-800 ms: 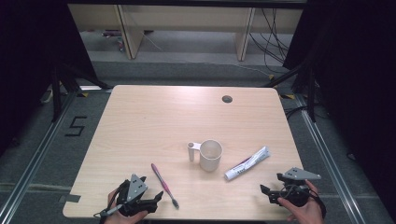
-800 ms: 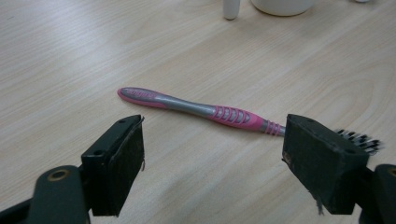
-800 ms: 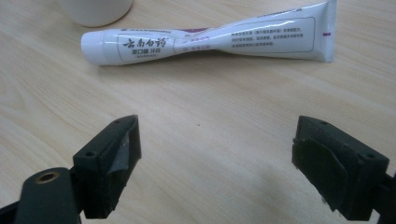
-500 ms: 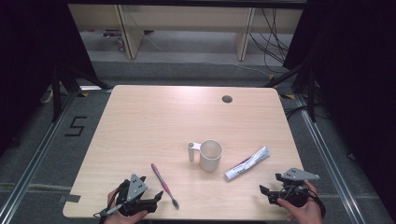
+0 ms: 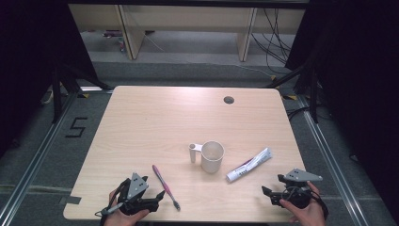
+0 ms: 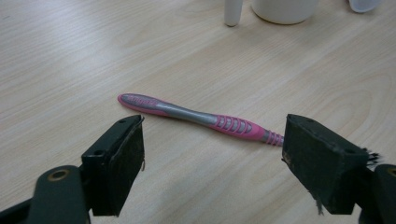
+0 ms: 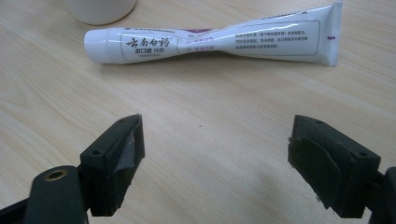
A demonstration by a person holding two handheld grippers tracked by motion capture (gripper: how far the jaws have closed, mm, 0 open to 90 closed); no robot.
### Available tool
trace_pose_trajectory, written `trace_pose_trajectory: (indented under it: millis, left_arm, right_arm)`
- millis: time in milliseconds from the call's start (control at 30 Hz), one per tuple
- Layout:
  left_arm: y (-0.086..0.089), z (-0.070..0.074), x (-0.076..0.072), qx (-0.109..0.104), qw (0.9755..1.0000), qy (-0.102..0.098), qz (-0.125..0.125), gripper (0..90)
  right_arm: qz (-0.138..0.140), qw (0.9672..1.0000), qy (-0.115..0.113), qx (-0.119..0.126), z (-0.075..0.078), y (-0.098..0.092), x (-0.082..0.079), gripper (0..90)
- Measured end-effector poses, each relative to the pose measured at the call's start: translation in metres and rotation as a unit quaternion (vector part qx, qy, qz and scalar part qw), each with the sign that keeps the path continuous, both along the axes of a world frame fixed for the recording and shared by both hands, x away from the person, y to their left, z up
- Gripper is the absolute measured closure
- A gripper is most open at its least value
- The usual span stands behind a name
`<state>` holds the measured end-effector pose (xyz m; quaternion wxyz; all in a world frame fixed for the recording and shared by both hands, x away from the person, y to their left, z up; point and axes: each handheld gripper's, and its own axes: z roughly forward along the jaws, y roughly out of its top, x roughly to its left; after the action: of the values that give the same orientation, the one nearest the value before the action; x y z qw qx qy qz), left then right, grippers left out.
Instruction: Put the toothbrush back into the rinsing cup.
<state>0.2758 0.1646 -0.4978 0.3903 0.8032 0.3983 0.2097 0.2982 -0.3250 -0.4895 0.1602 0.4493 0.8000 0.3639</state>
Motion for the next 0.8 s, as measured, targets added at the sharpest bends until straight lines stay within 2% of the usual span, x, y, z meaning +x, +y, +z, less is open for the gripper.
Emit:
trace_pose_trajectory:
  millis: [100,133,233,300,433,467,500,800]
  left_arm:
    - [-0.0002,0.0,0.0004,0.0,1.0,-0.001,0.001,20.9]
    - [-0.0014,-0.0008,0.0008,-0.01,0.9999,-0.004,0.005,20.9]
    - [-0.0015,-0.0006,0.0013,-0.007,1.0,-0.002,0.004,20.9]
    - [-0.0007,-0.0005,0.0028,0.007,1.0,-0.002,0.0,20.9]
    - [-0.0016,-0.0005,0.0032,0.003,1.0,-0.003,-0.001,20.9]
    - [-0.0029,-0.001,0.0037,-0.004,1.0,-0.004,0.003,20.9]
    - [-0.0019,0.0003,0.0038,0.006,1.0,0.0,-0.002,20.9]
    - [-0.0042,0.0041,0.0091,0.009,0.9999,-0.008,-0.004,21.0]
  right_arm:
    - [0.0,1.0,-0.001,-0.001,-0.0002,0.0,0.0003,19.3]
    - [0.0,1.0,0.0,-0.001,-0.0002,0.0,0.0001,19.4]
    - [0.0,1.0,-0.001,0.0,0.0001,0.0001,0.0001,19.4]
    - [0.002,1.0,0.0,0.001,-0.0001,0.0002,0.0001,19.4]
    - [0.003,1.0,0.0,0.001,-0.0002,0.0005,0.0003,19.5]
    - [0.003,1.0,0.0,0.001,-0.0003,0.0004,0.0003,19.5]
    - [0.003,1.0,0.0,0.0,-0.0002,0.0004,0.0002,19.6]
    - [0.005,1.0,-0.001,0.003,-0.0003,0.0004,0.0008,19.9]
